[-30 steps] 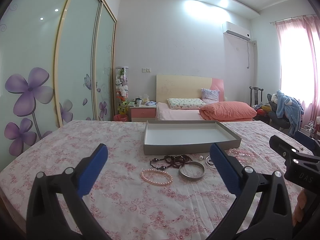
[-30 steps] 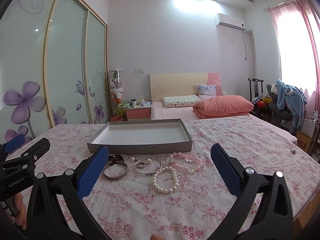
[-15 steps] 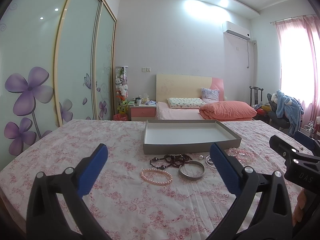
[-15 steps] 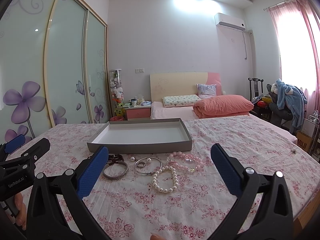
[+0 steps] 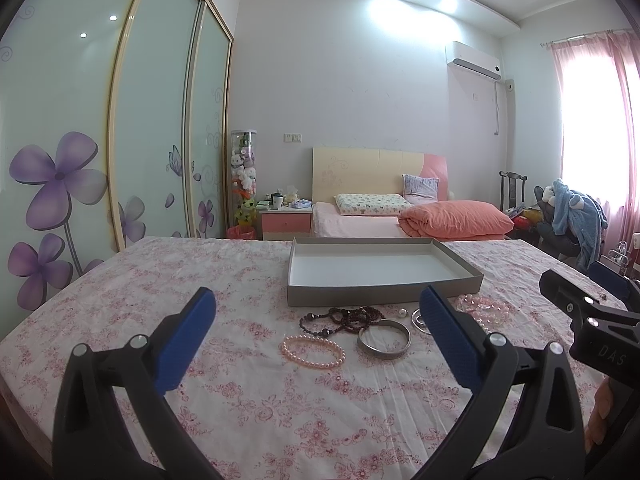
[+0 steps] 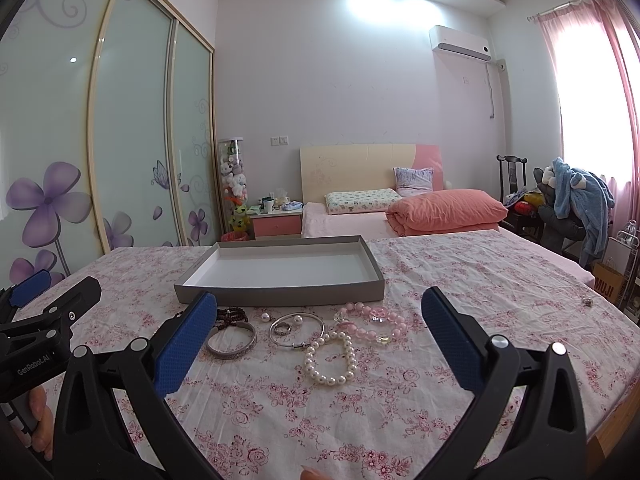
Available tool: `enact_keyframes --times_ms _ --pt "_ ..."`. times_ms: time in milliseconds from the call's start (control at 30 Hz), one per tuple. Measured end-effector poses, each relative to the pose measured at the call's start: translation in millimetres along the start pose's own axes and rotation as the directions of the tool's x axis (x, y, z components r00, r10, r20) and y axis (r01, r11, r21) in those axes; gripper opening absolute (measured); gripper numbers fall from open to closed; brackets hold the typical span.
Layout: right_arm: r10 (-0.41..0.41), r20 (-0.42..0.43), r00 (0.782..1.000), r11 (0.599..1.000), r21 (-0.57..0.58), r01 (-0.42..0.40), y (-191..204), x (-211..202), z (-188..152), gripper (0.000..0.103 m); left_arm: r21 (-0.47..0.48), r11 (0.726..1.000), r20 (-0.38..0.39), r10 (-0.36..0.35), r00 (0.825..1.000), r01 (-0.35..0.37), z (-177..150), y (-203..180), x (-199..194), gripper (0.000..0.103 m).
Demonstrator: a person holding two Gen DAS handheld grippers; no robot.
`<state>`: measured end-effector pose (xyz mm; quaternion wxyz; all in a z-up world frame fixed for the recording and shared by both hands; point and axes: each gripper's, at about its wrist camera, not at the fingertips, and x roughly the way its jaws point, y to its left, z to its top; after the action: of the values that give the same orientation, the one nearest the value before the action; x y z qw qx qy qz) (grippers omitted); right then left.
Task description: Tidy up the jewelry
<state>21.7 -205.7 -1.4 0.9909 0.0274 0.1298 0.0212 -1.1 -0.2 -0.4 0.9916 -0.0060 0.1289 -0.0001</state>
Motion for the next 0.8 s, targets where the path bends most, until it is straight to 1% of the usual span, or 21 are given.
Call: enact_keyframes --times_ms 100,667,800 --pt "0.001 0.0 1.0 1.0 0.001 -0.001 -0.2 0.1 0.0 0.101 0.0 1.0 -0.001 0.003 1.0 -0.003 -1.2 -1.4 4.5 0.099" --pt "0.0 -0.002 1.0 1.0 0.001 0.0 0.3 0.8 0.2 0.101 -0.002 1.0 -0.004 0.004 1.0 -0.004 -4.1 -2.7 0.1 0.099" --pt "0.0 -0.005 1.0 1.0 0.001 0.0 0.6 0.7 0.0 0.101 -0.002 1.0 -0.011 0.005 1.0 -0.005 -4.8 -0.8 5.9 0.099"
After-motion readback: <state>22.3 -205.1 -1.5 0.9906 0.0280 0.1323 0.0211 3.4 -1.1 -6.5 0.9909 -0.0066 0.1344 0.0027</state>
